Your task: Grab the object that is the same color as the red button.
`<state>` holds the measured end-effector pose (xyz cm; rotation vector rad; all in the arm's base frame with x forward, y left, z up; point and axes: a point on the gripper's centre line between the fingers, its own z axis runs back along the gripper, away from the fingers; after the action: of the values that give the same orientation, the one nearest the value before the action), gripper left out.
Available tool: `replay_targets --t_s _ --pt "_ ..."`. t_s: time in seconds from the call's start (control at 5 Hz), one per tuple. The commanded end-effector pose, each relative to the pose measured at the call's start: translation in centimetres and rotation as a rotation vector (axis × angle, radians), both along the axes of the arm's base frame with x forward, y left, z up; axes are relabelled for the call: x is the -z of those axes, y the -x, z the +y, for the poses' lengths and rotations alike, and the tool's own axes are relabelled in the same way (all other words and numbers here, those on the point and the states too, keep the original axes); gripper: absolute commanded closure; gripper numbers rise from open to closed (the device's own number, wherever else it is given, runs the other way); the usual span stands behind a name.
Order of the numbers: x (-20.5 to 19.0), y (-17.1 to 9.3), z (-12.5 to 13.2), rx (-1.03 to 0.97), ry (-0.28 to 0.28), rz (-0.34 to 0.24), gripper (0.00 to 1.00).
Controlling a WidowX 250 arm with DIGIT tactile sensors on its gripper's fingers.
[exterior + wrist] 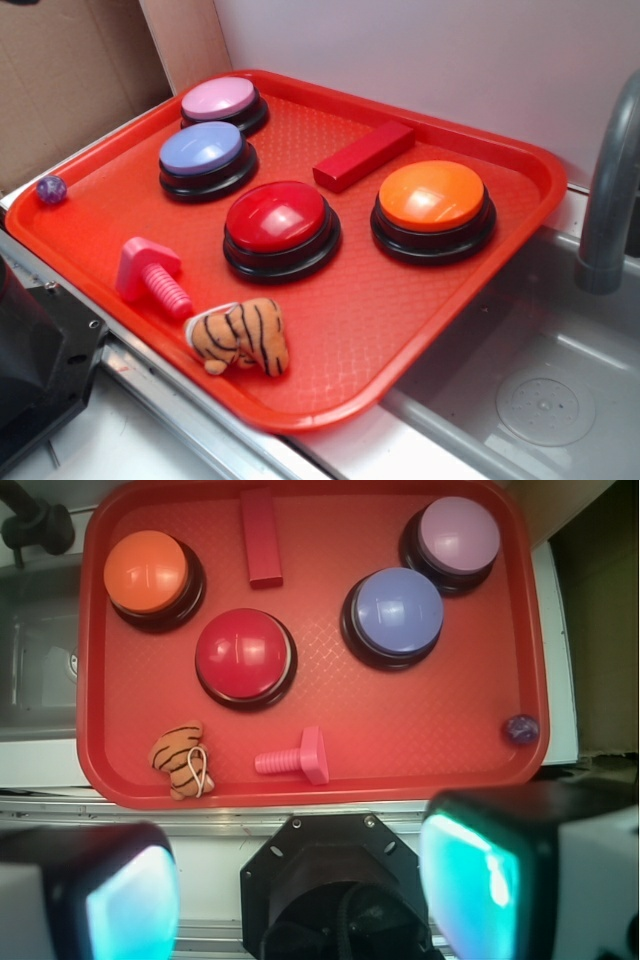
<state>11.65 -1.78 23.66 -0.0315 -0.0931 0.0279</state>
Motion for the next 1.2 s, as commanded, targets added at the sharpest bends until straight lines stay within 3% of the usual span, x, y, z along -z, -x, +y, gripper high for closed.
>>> replay_targets --t_s 0.0,0.2,0.6,1.0 --pt "0.0 0.0 0.0 0.000 0.000 0.000 0.00" --pt "1.2 -3.2 -0.1 -0.026 -0.018 -0.020 0.00" --pt "4.8 -9.9 0.4 -0.035 0.024 -0.082 0.00" --pt "10.1 -15.8 0.2 -0.163 -0.078 -0.079 0.00"
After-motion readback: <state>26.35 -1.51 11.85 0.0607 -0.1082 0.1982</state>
